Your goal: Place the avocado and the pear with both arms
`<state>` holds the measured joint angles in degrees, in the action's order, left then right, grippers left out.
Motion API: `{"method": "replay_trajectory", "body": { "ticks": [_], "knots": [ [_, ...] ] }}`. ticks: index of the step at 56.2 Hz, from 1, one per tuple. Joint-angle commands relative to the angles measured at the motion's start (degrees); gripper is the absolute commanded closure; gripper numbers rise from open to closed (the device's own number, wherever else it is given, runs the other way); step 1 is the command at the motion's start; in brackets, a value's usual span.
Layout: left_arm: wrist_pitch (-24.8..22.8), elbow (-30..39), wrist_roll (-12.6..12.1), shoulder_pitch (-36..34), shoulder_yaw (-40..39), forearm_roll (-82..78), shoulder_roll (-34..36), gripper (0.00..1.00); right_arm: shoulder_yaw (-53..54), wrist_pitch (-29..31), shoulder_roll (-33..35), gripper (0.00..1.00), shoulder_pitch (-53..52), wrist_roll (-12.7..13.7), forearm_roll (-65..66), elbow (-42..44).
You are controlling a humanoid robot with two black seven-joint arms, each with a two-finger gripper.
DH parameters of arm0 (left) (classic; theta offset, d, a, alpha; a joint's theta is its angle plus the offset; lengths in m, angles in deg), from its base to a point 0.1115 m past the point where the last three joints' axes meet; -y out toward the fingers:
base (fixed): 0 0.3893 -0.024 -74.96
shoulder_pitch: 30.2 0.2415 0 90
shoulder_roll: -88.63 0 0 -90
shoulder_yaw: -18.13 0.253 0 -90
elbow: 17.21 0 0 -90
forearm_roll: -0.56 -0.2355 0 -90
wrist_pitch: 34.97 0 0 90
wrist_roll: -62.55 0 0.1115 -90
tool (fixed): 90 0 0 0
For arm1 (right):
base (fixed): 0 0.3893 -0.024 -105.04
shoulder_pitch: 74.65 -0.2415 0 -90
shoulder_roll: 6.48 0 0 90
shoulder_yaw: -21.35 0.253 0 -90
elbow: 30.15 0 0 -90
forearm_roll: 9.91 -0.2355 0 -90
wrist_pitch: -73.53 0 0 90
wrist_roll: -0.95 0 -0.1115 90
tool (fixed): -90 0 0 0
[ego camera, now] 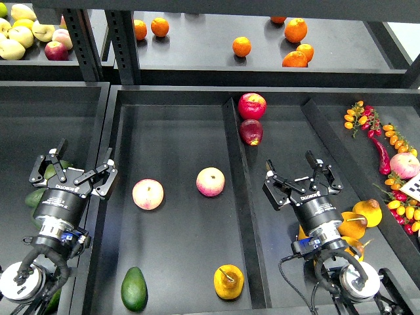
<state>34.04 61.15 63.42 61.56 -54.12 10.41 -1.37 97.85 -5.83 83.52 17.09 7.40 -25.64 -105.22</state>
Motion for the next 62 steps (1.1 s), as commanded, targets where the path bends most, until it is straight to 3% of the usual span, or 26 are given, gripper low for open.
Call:
{"method": "replay_trajectory", "body": {
  "ticks": [1,9,27,37,62],
  "knots": [
    [-0.27,-0.32,-0.17,0.00,0.35,0.00,0.00,0.00,-0.47,0.17,0.00,0.00,-0.06,-0.03,0.09,0.01],
    [-0.54,-0.06,-1.48,0.00,0.26,-0.27,0.00,0.00,-0.65,0.17,0.00,0.00,-0.07,-0.03,0.09,0.01],
    [-0.89,-0.76,-0.52,-0.61,-1.50,-0.62,0.00,0.00,-0.30,0.26,0.00,0.00,0.02,0.06,0.27,0.10],
    [-4.75,-1.81,-0.52,-0.61,-1.67,-0.71,0.00,0.00,-0.47,0.26,0.00,0.00,0.02,0.06,0.27,0.10],
    [-5.37,-2.17,-1.31,-0.79,-0.71,-0.62,0.00,0.00,-0.12,0.35,0.00,0.00,0.55,0.15,0.18,-0.07]
  ]
}}
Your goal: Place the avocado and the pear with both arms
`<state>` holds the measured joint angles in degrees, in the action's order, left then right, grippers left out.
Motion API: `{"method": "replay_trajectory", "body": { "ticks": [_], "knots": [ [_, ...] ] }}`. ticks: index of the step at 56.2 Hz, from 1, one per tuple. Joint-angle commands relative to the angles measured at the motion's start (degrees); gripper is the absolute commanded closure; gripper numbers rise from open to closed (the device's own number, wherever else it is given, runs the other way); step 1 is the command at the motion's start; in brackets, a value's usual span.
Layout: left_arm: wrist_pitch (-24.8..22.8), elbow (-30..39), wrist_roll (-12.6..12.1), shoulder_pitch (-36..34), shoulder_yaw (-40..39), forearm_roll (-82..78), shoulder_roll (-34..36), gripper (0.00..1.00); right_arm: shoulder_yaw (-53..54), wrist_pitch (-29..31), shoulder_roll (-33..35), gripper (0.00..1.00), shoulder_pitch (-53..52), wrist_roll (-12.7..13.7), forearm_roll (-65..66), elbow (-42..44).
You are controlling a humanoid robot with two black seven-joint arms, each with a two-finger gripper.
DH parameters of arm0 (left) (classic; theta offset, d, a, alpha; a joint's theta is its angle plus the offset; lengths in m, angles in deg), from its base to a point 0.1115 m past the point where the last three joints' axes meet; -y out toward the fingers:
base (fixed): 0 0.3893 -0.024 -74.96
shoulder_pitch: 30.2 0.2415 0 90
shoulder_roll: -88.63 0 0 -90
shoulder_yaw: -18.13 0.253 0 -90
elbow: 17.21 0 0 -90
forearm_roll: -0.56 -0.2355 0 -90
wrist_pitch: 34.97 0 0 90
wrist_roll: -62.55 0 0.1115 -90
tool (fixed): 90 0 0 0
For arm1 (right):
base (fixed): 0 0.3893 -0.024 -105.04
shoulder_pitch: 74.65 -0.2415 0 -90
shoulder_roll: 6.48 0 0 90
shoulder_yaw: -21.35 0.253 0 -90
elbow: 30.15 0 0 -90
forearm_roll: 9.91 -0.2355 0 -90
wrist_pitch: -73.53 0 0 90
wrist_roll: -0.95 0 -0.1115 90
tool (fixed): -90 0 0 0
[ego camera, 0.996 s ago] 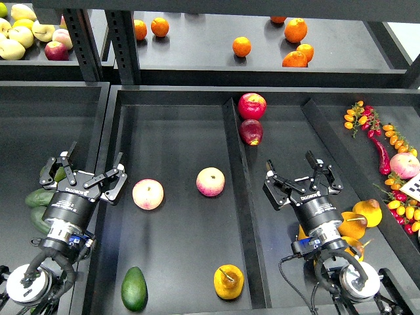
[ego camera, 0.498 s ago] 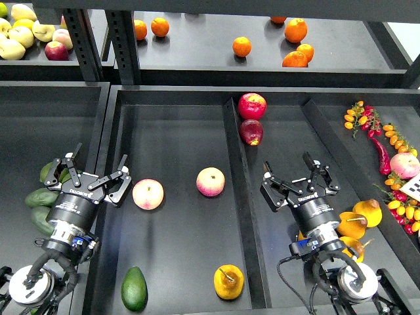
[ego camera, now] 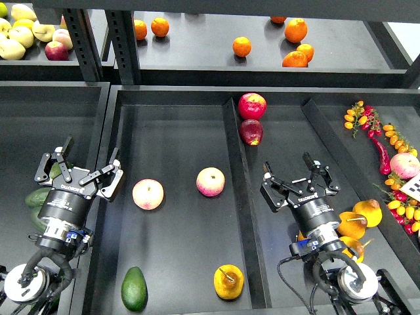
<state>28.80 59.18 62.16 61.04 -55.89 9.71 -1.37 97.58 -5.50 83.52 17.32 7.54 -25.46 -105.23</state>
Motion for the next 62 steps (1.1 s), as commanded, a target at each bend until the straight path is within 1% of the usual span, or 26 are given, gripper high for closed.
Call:
{"method": "replay_trajectory", "body": {
  "ticks": [1,6,14,28,34,46,55,56,57,59,61,62],
  "knots": [
    [-0.14,-0.19,-0.05,-0.27,1.33,-0.01,0.00,0.00,0.14,0.01,0.00,0.00,0.32,0.00,0.00,-0.06],
    [-0.49,-0.63,0.30,-0.53,3.88,0.07,0.00,0.00,-0.21,0.01,0.00,0.00,0.23,0.00,0.00,-0.06],
    [-1.77,-0.72,0.48,-1.32,4.50,-0.01,0.00,0.00,-0.12,0.01,0.00,0.00,0.32,0.09,0.09,0.03],
    [-1.77,0.25,-1.02,-1.94,4.94,-0.01,0.17,0.00,-0.12,-0.08,0.00,0.00,0.67,0.09,0.09,0.11],
    [-1.77,0.43,-2.69,-3.16,6.69,-1.77,3.60,0.00,0.14,-0.08,0.00,0.00,0.76,0.09,0.09,0.03],
    [-1.77,1.48,-3.13,-7.73,10.82,-6.34,9.66,0.00,0.32,-0.08,0.00,0.00,0.76,0.27,0.09,0.11],
    [-1.77,2.27,-3.30,-15.64,17.94,-10.12,16.61,0.00,0.40,-0.51,0.00,0.00,0.32,0.27,0.09,0.11],
    [-1.77,2.27,-3.56,-16.69,19.25,-10.30,17.66,0.00,0.40,-0.60,0.00,0.00,0.23,0.27,0.09,0.11],
    [-1.77,2.10,-4.79,-19.83,22.57,-10.56,20.28,0.00,0.58,-0.69,0.00,0.00,0.06,0.27,0.09,0.11],
    [-1.77,1.92,-5.93,-21.61,24.09,-10.56,21.61,0.00,0.58,-0.78,0.00,0.00,-0.03,0.27,0.09,0.20],
    [-1.77,1.92,-7.95,-23.90,25.93,-10.56,23.37,0.00,0.67,-0.87,0.00,0.00,-0.12,0.18,0.09,0.20],
    [-1.77,1.92,-8.40,-24.52,26.29,-10.56,23.81,0.00,0.67,-0.87,0.00,0.00,-0.12,0.18,0.09,0.20]
  ]
}}
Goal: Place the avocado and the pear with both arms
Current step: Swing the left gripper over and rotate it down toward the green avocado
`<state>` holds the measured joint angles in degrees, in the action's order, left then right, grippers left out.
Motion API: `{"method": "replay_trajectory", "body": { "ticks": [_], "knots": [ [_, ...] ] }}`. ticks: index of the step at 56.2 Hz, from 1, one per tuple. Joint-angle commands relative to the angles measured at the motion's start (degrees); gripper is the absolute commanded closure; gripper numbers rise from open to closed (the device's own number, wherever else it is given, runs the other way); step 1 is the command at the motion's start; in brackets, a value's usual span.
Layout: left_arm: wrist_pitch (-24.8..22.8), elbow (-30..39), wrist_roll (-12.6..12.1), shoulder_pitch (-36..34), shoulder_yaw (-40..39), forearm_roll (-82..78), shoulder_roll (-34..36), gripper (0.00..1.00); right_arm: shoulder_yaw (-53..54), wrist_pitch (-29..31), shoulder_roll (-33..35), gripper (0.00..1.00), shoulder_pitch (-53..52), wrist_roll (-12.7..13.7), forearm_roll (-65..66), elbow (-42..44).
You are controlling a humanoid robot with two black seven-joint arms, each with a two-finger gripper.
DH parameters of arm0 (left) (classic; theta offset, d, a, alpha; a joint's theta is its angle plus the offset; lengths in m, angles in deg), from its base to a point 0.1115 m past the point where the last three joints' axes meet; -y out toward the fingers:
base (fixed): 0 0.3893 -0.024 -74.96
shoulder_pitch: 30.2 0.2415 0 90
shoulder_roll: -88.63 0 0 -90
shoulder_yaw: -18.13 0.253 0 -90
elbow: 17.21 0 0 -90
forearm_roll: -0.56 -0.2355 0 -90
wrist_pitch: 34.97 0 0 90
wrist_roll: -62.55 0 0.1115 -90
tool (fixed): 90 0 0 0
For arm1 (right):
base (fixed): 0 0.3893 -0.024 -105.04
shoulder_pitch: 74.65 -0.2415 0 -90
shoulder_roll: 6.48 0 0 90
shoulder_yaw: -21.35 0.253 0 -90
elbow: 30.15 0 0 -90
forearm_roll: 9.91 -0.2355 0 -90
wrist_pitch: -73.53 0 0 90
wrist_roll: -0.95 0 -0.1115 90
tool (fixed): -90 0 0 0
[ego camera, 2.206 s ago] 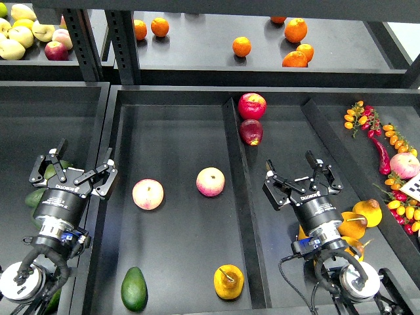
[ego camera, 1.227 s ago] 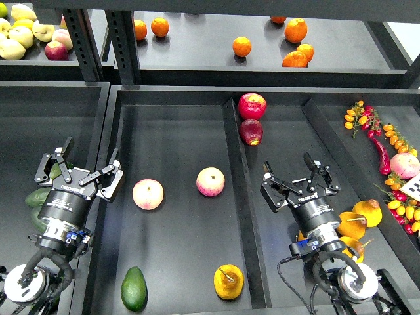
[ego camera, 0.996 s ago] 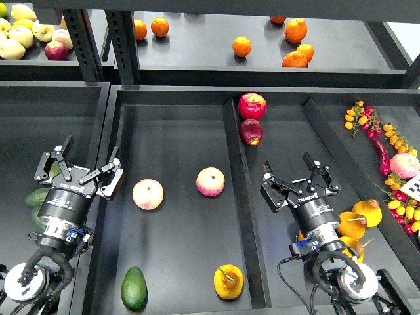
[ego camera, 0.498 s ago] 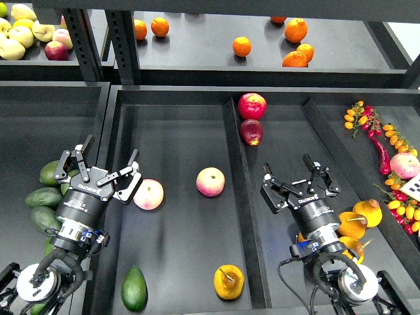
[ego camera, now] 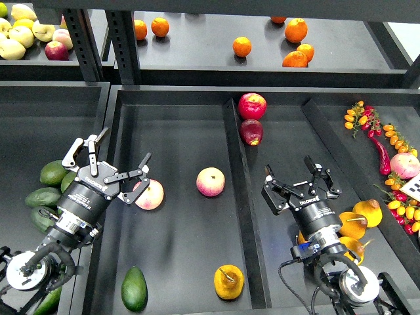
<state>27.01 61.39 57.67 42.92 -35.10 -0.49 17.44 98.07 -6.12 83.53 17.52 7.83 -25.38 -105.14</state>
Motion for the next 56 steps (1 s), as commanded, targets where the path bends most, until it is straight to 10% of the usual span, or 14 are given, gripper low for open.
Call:
{"method": "replay_trajectory", "body": {
  "ticks": [1,27,56],
  "knots": [
    [0.02,-0.29,-4.96,-7.45,6.54,-0.36,5.71,0.00,0.35,-0.25,0.00,0.00,-0.32,-0.11,0.00,0.19],
    [0.02,-1.35,-23.12,-36.54,37.48,-1.06,13.62,0.00,6.68,-4.11,0.00,0.00,-2.60,-0.20,0.00,1.68],
    [0.02,-2.49,-23.12,-68.54,76.24,-0.62,-0.69,0.00,8.00,-4.29,0.00,0.00,-4.98,-0.20,0.00,2.83]
  ]
}}
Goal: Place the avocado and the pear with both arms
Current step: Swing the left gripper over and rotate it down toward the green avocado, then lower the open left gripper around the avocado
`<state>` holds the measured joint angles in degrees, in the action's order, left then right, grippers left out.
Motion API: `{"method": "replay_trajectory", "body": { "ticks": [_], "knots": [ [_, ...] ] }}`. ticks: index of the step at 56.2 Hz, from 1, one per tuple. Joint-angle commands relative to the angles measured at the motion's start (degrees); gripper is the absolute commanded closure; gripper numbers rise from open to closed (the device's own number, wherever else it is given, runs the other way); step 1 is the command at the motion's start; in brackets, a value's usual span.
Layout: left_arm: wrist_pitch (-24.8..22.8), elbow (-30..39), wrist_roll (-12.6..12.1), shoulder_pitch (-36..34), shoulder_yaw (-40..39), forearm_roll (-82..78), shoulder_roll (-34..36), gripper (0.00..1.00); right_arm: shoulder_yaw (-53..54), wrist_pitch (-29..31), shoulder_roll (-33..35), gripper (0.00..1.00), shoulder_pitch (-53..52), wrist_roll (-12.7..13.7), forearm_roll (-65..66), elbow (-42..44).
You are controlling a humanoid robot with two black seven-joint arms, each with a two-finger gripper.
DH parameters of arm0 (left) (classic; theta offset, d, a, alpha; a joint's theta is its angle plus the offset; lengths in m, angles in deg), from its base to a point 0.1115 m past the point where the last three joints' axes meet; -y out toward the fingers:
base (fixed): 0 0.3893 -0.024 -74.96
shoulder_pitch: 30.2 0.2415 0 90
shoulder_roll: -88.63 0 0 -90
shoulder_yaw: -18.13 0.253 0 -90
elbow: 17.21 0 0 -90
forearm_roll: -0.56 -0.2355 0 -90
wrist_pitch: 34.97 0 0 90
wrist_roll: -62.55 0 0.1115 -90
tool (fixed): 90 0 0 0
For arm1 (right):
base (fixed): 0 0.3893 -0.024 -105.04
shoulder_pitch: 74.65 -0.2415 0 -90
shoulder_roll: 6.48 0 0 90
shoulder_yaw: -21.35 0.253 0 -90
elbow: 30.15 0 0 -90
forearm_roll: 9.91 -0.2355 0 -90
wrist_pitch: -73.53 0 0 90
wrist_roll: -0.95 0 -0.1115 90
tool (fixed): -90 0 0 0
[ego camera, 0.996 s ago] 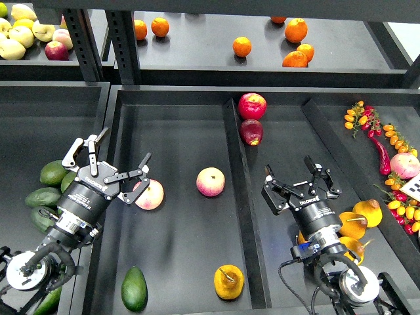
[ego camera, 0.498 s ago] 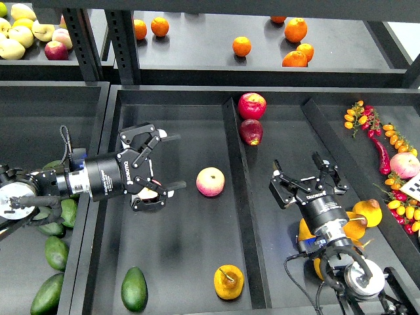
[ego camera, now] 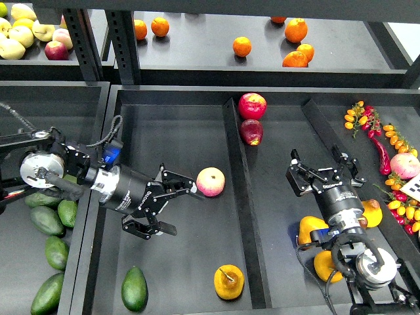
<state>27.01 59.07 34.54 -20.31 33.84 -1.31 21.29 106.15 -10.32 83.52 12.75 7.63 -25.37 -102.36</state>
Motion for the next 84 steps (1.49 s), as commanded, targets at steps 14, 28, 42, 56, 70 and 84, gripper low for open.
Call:
{"method": "replay_trajectory", "body": {
  "ticks": [14,28,42,56,70,84],
  "knots": [
    [0.02,-2.02,0.01,-8.04,17.42,-0.24,-11.76,0.00,0.01,-1.14,0.00,0.00,-1.00,-0.09,-0.01,0.05],
    [0.02,-3.08,0.01,-10.76,25.76,0.11,-15.45,0.00,-0.07,-1.14,0.00,0.00,-0.83,0.00,-0.09,-0.12],
    [0.02,-7.03,0.01,-10.94,30.52,1.52,-17.65,0.00,-0.08,-1.14,0.00,0.00,-0.92,0.00,-0.09,-0.03],
    [0.02,-11.86,0.01,-4.26,31.93,2.14,-20.55,0.00,-0.16,-1.14,0.00,0.00,-0.92,-0.09,-0.09,-0.12],
    [0.02,-14.59,0.01,-1.45,31.93,2.14,-21.78,0.00,-0.08,-1.14,0.00,0.00,-1.00,-0.09,-0.09,-0.21],
    [0.02,-16.00,0.01,-0.39,31.84,1.96,-22.04,0.00,-0.08,-1.05,0.00,0.00,-0.92,-0.09,-0.09,-0.21]
  ]
}}
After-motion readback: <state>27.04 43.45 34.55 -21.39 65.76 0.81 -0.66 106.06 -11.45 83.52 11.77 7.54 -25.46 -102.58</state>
